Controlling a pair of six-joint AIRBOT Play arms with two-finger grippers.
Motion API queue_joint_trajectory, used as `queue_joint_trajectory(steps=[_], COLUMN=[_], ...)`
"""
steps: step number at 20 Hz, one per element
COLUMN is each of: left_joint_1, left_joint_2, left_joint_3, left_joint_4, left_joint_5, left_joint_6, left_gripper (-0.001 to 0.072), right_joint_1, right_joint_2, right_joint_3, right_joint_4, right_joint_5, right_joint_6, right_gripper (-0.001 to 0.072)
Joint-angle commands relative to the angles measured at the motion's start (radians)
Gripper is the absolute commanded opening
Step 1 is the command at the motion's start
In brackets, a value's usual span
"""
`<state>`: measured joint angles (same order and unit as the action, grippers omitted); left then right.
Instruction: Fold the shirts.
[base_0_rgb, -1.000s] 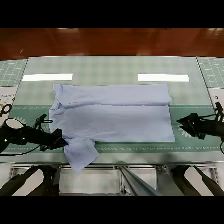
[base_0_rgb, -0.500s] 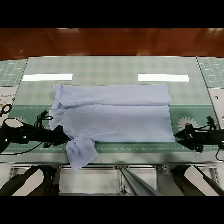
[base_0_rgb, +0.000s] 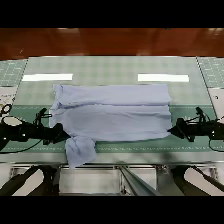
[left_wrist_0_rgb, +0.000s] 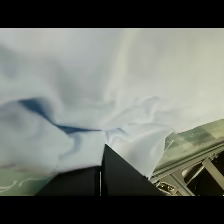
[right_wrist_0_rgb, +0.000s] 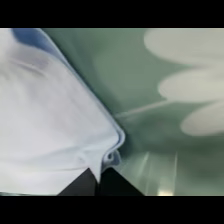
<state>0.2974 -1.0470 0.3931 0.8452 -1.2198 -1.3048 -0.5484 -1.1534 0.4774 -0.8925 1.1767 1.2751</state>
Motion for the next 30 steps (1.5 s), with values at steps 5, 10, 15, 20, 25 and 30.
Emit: queue_joint_trajectory(steps=[5,10,15,20,25,30], left_joint_1=[0.024,-0.036,-0.089,-0.092,-0.117,-0.108], left_joint_2=[-0.033,-0.236,-0.467,-0.620,-0.677,-0.676], left_joint_3=[0.301,0.528,0.732,0.874,0.921,0.984], left_joint_4=[-0.047,-0.080,-0.080,-0.080,-0.091,-0.073], left_joint_5=[0.111,0.168,0.177,0.177,0.192,0.081], left_joint_6=[0.011,0.011,0.010,-0.008,0.034,0.006], left_gripper=[0.0029,0.0029,0.0029,0.0029,0.0030,0.0501], right_joint_1=[0.047,0.188,0.236,0.235,0.235,0.193], right_joint_2=[-0.073,-0.232,-0.375,-0.477,-0.534,-0.538], right_joint_3=[0.258,0.470,0.640,0.740,0.747,0.795], right_joint_4=[0.095,0.145,0.174,0.206,0.210,0.224], right_joint_5=[0.047,-0.032,-0.095,-0.105,-0.109,0.013], right_joint_6=[-0.035,-0.021,0.004,0.004,0.004,0.013], right_gripper=[0.0025,0.0025,0.0025,0.0025,0.0025,0.0409])
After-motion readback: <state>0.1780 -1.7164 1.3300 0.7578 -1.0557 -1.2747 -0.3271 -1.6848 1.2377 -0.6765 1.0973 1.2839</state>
